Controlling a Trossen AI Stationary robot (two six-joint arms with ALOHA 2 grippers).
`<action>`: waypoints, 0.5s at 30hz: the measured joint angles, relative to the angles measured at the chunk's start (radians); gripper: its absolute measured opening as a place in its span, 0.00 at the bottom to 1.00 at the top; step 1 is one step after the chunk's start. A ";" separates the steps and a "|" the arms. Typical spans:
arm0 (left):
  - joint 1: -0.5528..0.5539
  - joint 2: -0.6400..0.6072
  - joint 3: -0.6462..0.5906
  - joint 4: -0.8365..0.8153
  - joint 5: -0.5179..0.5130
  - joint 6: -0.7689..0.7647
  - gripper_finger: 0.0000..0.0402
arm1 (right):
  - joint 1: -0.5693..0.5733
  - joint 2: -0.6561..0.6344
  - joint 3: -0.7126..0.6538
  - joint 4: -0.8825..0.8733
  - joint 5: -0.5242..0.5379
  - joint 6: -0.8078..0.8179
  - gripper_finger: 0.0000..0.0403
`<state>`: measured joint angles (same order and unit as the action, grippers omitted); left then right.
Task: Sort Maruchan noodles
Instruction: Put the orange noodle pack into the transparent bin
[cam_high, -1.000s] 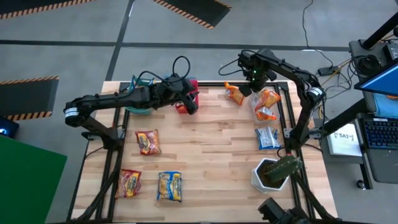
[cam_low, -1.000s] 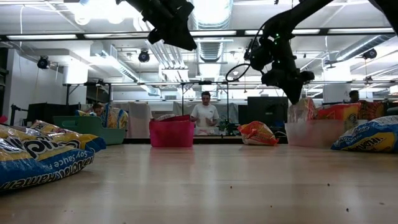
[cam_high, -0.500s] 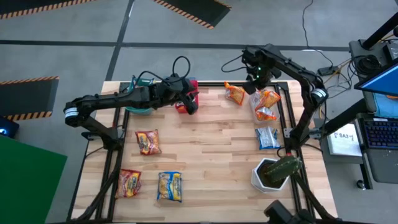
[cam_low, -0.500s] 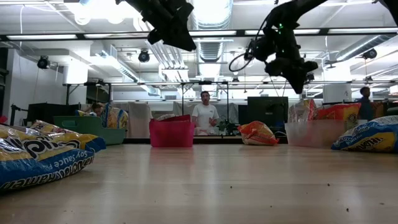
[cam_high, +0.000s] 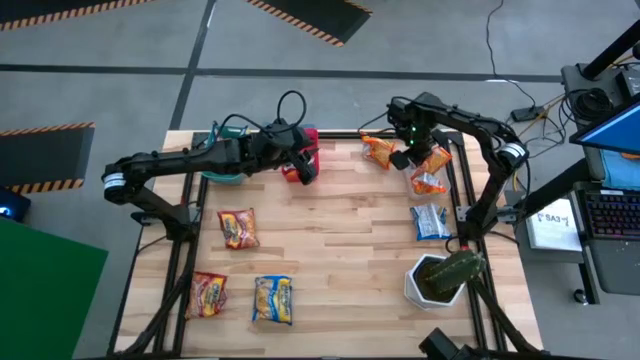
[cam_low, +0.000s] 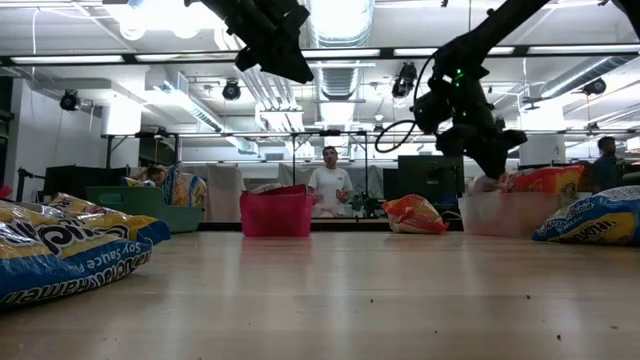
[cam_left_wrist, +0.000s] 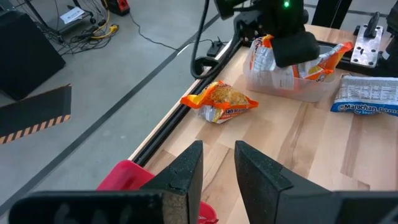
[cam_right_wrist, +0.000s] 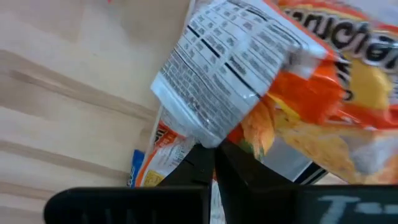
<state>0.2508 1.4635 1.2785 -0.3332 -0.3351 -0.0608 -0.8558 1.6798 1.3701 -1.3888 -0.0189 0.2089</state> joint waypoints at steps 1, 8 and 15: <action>0.000 0.000 0.000 0.000 0.000 0.000 0.19 | 0.000 -0.006 0.007 -0.004 0.000 0.002 0.02; 0.000 -0.002 0.000 -0.001 0.001 0.000 0.19 | 0.000 -0.052 0.113 -0.008 -0.001 0.037 0.02; 0.000 -0.011 0.000 -0.043 0.014 -0.058 0.19 | 0.002 -0.133 0.177 0.120 -0.088 0.083 0.02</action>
<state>0.2512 1.4520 1.2789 -0.3765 -0.3208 -0.1187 -0.8534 1.5468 1.5476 -1.2693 -0.1066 0.2920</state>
